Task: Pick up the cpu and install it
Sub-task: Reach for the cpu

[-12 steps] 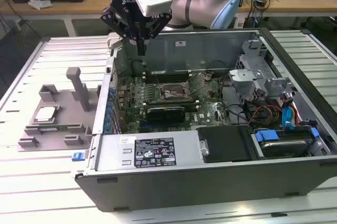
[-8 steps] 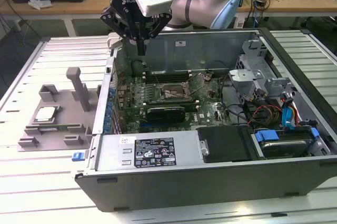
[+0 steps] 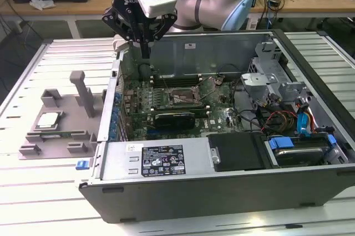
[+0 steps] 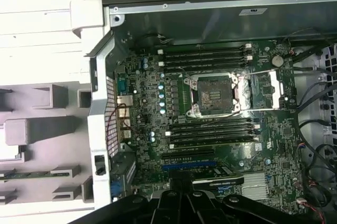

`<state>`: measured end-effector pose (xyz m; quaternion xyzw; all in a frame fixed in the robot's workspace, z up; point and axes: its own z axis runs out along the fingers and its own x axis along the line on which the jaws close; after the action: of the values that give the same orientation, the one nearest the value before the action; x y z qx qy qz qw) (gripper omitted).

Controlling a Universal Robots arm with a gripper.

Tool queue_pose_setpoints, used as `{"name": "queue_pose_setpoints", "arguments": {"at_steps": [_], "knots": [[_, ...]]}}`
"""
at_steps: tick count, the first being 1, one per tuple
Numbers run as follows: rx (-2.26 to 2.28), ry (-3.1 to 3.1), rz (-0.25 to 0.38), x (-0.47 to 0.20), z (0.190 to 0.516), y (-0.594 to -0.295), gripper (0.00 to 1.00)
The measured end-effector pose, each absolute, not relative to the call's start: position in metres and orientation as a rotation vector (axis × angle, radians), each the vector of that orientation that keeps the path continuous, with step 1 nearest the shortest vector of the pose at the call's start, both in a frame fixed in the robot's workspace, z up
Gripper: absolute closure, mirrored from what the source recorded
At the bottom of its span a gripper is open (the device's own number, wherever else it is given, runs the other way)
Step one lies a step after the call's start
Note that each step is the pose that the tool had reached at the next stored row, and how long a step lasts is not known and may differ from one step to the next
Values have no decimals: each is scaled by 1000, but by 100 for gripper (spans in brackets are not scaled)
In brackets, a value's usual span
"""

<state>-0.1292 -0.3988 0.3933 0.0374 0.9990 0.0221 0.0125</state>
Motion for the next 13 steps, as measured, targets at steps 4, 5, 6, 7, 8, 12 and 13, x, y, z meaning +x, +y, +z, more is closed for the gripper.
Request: {"name": "queue_pose_setpoints", "arguments": {"at_steps": [4, 5, 6, 7, 8, 12, 13], "knots": [[117, 3114, 69, -142, 393, -399, 89], [117, 3114, 69, -144, 393, -399, 89], [117, 3114, 69, -147, 393, -399, 89], [117, 3114, 69, -150, 393, -399, 89], [117, 3114, 69, -152, 393, -399, 89], [117, 3114, 69, -160, 393, -399, 89], [117, 3114, 69, -162, 393, -399, 89]]}}
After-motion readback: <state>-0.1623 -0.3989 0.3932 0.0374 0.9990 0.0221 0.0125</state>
